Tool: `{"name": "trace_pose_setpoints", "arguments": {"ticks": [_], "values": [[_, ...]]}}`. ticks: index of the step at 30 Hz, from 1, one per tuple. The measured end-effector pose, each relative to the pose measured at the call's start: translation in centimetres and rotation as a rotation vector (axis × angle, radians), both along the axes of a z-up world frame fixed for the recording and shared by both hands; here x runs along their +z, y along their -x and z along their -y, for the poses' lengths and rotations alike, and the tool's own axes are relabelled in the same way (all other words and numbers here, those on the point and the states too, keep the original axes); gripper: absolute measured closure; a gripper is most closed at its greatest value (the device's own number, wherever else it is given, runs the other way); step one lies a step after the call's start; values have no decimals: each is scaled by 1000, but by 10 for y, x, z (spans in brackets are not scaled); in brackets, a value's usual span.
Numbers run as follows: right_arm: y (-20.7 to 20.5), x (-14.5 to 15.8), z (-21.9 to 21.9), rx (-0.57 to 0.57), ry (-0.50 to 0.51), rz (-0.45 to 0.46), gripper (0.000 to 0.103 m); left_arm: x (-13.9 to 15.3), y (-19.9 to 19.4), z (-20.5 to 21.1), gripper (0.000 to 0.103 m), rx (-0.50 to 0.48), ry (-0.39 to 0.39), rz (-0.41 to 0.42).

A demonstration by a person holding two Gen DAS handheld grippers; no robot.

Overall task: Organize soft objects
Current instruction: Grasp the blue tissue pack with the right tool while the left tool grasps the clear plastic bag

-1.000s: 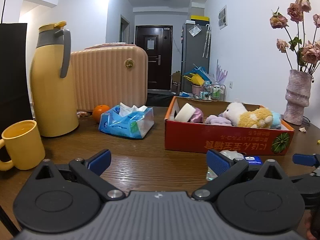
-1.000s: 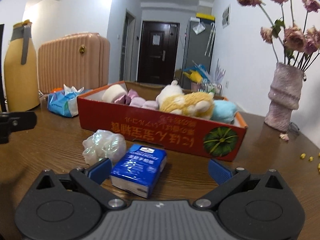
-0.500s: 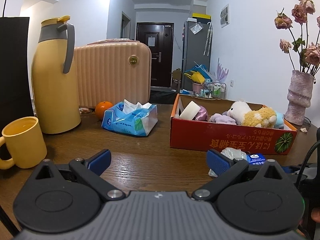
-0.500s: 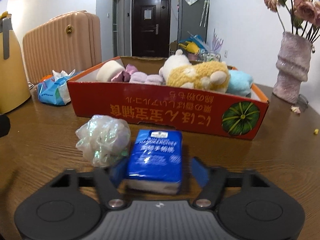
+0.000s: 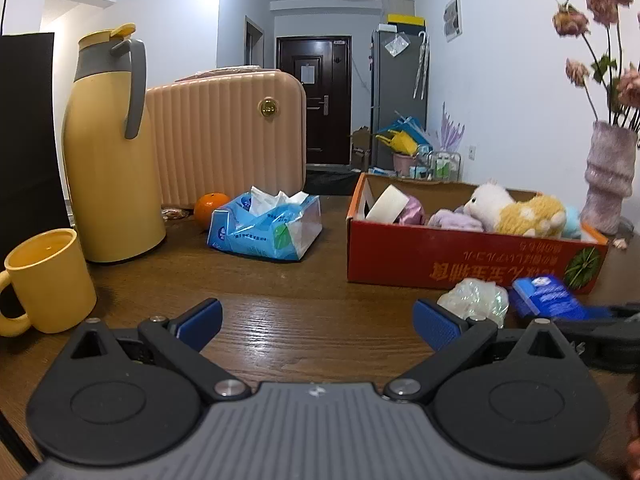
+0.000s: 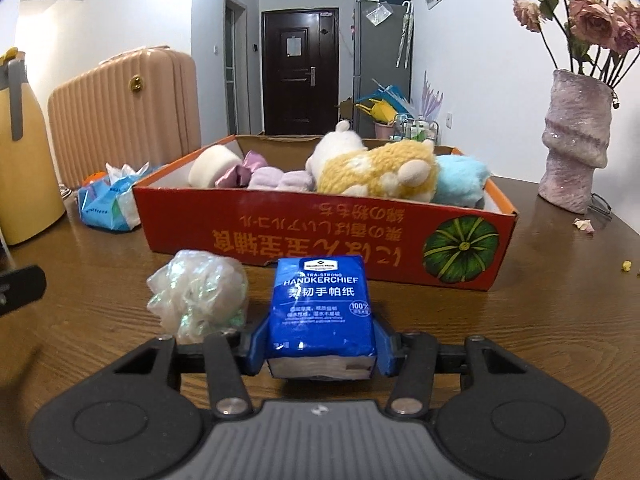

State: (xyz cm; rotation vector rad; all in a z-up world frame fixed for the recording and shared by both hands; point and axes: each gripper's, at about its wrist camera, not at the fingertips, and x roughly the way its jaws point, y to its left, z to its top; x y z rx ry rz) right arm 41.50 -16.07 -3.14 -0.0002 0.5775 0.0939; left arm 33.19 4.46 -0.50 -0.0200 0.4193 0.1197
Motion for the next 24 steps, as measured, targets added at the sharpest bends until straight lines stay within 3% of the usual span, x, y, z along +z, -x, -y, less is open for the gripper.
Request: {"name": "trace_pose_setpoints", "arguments": {"ticks": [8,24], "values": [[0,3,23,-22,-6,26,52,-7,-6,9,0,-14,-41,-21],[-1,7,72,-68,-2,70,52,-13,-26,60,0,-111,-27,-54]]}}
